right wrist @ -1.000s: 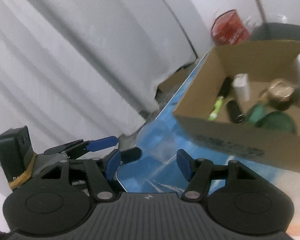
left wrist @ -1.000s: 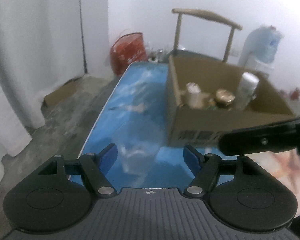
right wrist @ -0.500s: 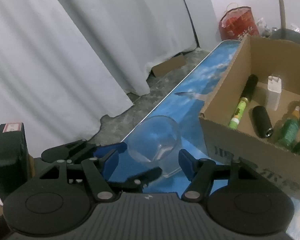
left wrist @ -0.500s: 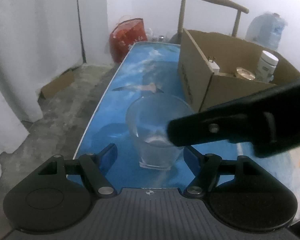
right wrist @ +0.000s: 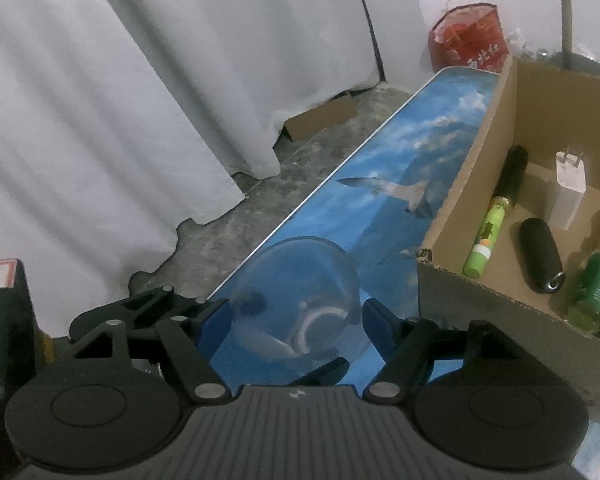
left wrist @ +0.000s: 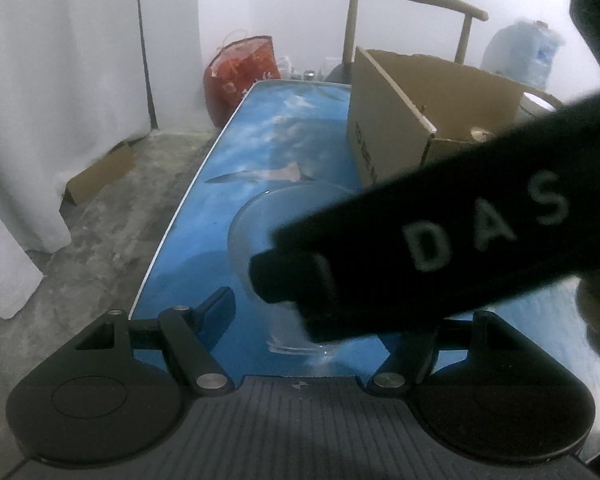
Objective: Organize rigid objects
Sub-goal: 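Withdraw the right gripper and move it to the clear glass cup, then close the right gripper around the clear glass cup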
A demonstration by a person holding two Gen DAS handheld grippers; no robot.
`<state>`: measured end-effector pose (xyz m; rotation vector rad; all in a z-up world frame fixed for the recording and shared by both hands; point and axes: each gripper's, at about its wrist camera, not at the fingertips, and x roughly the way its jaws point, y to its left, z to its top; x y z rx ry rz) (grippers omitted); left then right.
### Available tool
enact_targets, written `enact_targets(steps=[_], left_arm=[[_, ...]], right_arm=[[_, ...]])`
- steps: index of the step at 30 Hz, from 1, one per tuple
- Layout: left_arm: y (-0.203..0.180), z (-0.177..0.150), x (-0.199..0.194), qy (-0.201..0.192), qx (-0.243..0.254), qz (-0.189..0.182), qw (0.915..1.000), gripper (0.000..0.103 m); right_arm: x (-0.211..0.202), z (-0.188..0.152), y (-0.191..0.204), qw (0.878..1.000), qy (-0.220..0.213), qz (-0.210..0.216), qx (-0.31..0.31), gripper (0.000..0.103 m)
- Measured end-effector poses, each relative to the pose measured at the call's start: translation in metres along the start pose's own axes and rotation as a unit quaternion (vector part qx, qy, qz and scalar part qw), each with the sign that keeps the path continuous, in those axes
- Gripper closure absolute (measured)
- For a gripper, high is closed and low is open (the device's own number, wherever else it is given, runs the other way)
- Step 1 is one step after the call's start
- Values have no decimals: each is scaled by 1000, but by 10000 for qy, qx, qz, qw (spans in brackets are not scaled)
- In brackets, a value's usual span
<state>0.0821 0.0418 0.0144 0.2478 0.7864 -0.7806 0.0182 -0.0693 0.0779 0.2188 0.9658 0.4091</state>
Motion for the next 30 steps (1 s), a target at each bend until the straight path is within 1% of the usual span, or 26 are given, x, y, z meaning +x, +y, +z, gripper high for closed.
enact_targets(steps=[1, 3, 5, 13, 19, 25, 30], left_arm=[[0, 0, 1, 7, 0, 1, 10000, 32], [-1, 2, 2, 80, -46, -23, 10000, 38], [-2, 4, 3, 145, -111, -2, 9998, 38], [-13, 5, -3, 207, -104, 15, 9997, 39], [-32, 1, -10, 277, -37, -148, 9995, 39], [-62, -6, -18, 310, 167, -358, 9987, 39], [-93, -11, -24, 343, 404, -618, 9967, 39]], right_arm=[[2, 1, -1, 10000, -17, 4, 31, 28], [4, 2, -3, 9999, -1, 55, 141, 28], [5, 2, -4, 9998, 8, 89, 177, 28], [3, 3, -6, 9997, 74, 50, 222, 27], [-9, -6, -12, 9994, 95, -26, 328, 27], [-33, -25, -29, 9984, 55, -155, 536, 27], [-57, -45, -47, 9965, 5, -312, 773, 27]])
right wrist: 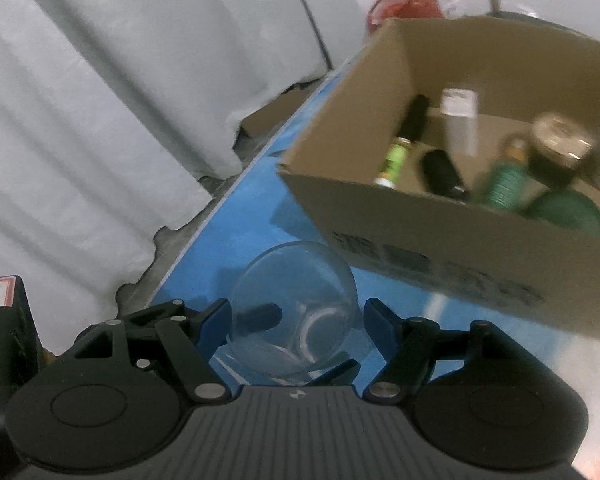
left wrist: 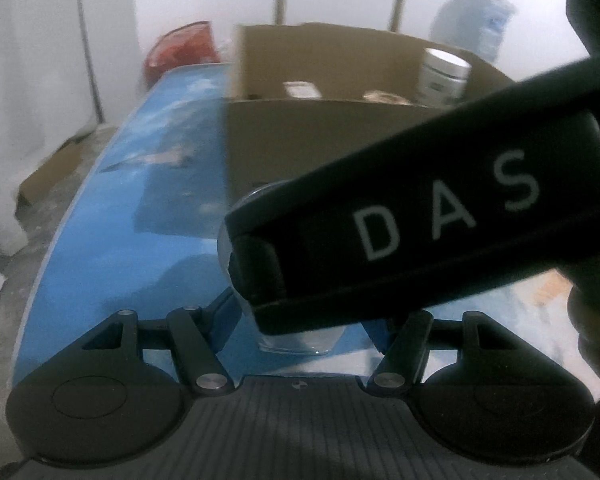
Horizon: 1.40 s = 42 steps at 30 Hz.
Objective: Organize rigid objects
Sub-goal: 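Close the right gripper around the clear glass cup, then lift the glass cup with the right gripper and carry it over the box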
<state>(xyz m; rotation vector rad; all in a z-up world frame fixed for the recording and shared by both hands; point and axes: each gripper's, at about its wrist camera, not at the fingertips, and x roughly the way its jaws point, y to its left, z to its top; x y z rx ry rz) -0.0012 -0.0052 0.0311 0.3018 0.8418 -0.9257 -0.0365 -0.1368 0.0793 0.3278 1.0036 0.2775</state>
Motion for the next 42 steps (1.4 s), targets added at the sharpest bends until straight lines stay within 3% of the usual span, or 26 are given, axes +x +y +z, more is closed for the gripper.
enact_targets(steps=[13, 20, 25, 42], left_arm=[[-83, -3, 7, -12, 640, -776, 9949, 39], [-93, -5, 8, -74, 744, -871, 9934, 38], [-88, -5, 9, -129, 682, -943, 9931, 37], [-91, -3, 17, -154, 577, -987, 9933, 36]], right_arm=[[-67, -39, -64, 9963, -138, -564, 634, 27], [-76, -44, -74, 9955, -128, -701, 617, 25], [-70, -41, -68, 9962, -50, -786, 384, 17], [-57, -32, -68, 9946, 16, -1014, 239, 21]])
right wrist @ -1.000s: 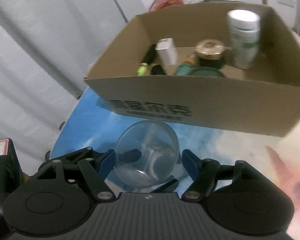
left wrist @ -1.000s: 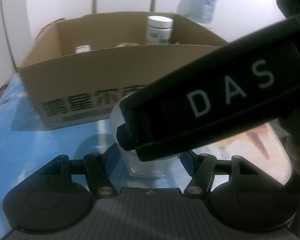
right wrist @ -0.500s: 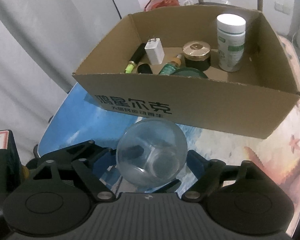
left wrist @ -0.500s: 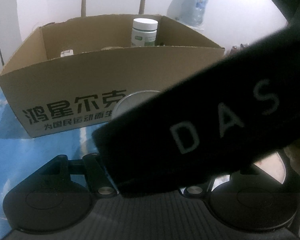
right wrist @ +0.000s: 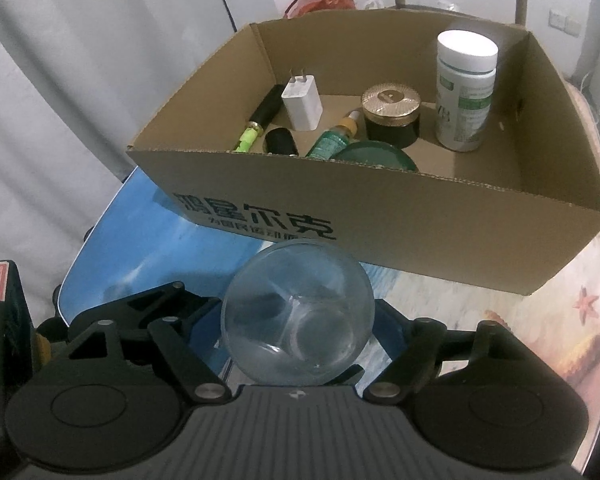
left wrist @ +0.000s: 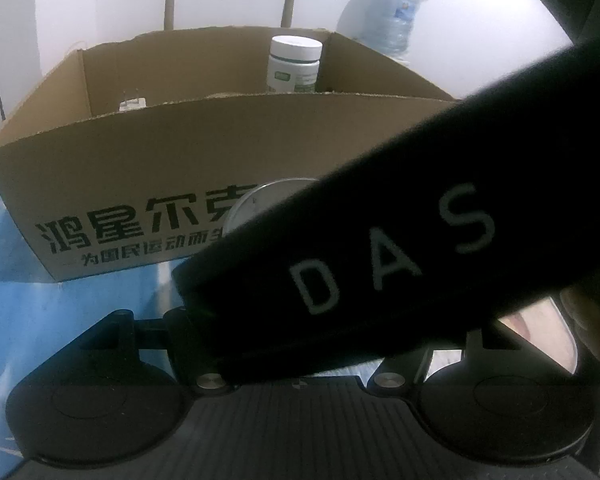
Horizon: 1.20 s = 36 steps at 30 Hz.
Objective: Organize rigid objects
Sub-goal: 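Lift the glass cup with the right gripper and carry it over the box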
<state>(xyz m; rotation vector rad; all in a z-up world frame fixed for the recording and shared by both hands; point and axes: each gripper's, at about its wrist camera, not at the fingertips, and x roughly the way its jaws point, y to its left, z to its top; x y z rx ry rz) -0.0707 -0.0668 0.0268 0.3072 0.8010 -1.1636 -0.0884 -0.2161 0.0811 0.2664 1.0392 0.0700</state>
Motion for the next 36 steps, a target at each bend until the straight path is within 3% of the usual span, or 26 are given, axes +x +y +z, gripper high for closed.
enact_targets(steps=[10, 21, 28, 36], left_arm=[[-1, 5, -11, -3, 84, 87, 9999, 36], [-20, 25, -61, -382, 264, 296, 9985, 36], [-29, 61, -82, -713, 456, 376, 9957, 36], [-27, 124, -56, -724, 424, 134, 9964, 36]], right_arm=[[-7, -2, 0, 10000, -2, 42, -6, 22], [-57, 1, 18, 9988, -389, 114, -267, 22], [-98, 21, 22, 9963, -724, 108, -448, 22], [-117, 74, -6, 9956, -845, 65, -398, 22]])
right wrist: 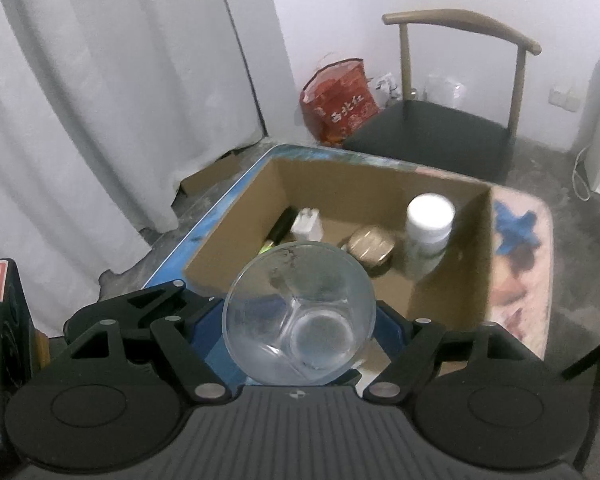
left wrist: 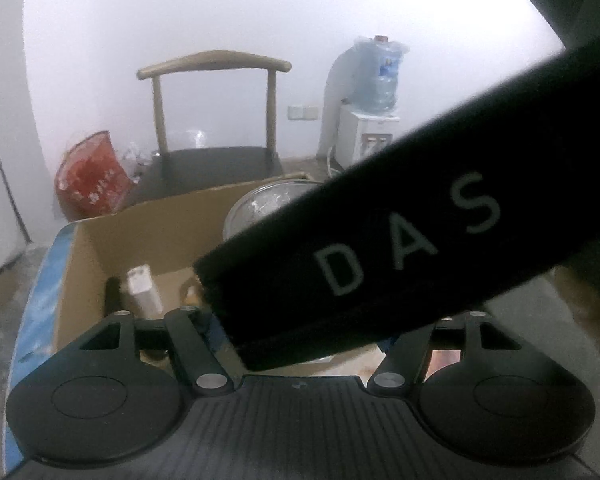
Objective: Organize rigid objects
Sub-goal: 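Lift the glass cup with the right gripper and carry it over the box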
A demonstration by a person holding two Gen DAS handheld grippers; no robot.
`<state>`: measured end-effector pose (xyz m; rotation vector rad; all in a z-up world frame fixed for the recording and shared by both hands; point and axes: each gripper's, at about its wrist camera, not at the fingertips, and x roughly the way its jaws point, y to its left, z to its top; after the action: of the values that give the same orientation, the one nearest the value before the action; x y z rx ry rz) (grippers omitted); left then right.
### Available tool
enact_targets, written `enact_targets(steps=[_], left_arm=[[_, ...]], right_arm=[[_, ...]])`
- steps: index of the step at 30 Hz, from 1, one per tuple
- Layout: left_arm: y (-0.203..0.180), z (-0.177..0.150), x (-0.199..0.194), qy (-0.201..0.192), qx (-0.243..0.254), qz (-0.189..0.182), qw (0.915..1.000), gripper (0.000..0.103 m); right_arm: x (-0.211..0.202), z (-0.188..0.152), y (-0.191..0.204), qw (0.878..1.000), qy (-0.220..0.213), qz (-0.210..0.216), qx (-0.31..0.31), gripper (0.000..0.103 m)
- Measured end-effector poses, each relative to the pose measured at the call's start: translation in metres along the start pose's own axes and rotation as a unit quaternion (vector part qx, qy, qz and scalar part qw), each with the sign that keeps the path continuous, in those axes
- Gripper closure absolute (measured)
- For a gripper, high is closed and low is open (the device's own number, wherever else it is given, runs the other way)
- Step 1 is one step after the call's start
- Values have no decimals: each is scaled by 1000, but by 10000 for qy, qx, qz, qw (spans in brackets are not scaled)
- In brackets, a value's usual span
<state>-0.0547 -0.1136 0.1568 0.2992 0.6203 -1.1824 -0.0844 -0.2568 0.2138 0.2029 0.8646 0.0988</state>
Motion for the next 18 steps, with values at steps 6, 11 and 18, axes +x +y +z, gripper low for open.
enact_targets(steps=[6, 11, 18], left_arm=[[6, 30, 46, 339, -242, -260, 9988, 36], [24, 34, 85, 688, -427, -479, 9956, 36], [25, 12, 101, 1200, -517, -639, 9894, 36]], right_arm=[[21, 33, -41, 9996, 218, -25, 174, 22], [49, 46, -75, 9982, 524, -31, 285, 22], [83, 41, -107, 9947, 924, 64, 445, 22]])
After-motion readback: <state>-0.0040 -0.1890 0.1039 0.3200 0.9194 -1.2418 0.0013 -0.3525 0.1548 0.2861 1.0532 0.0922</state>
